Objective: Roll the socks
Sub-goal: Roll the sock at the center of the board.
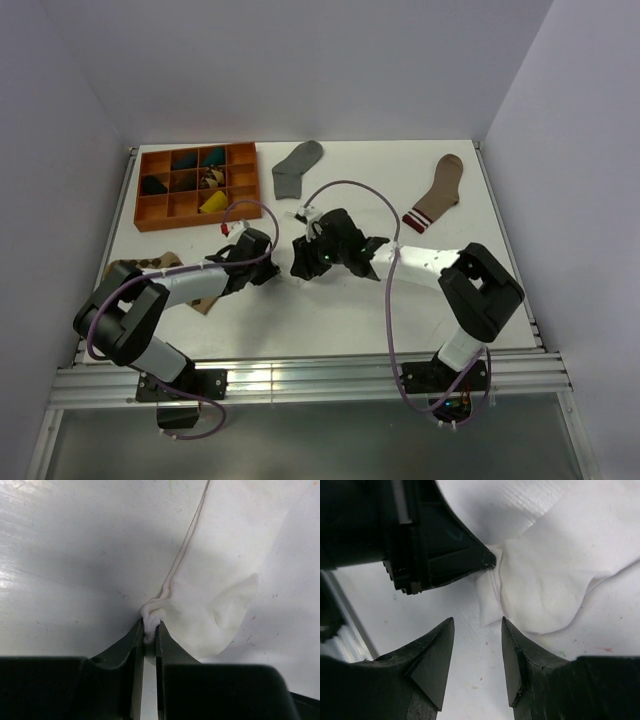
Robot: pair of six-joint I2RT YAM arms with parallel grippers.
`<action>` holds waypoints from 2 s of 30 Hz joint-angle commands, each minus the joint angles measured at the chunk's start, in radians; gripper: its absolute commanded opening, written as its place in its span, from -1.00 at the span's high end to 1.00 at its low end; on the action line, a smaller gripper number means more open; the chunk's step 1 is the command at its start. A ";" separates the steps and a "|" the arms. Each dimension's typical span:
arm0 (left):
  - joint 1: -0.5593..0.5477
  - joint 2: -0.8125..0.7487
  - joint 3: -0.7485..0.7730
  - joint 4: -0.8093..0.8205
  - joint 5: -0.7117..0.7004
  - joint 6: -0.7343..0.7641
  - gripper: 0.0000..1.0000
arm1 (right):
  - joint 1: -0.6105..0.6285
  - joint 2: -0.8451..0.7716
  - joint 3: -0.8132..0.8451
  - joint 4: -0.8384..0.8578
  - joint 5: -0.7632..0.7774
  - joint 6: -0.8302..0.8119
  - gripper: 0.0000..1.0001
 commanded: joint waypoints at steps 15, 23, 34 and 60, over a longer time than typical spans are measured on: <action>-0.004 0.034 0.072 -0.079 0.038 0.106 0.99 | 0.187 -0.048 -0.184 0.351 0.356 -0.335 -0.06; -0.004 0.040 0.083 -0.085 0.049 0.113 0.99 | 0.214 0.010 -0.156 0.373 0.368 -0.357 -0.07; -0.002 0.057 0.098 -0.088 0.064 0.117 0.99 | 0.262 0.097 -0.125 0.371 0.432 -0.395 -0.03; 0.007 -0.061 0.054 -0.057 -0.003 0.054 0.34 | 0.149 0.193 -0.046 0.181 0.132 -0.128 1.00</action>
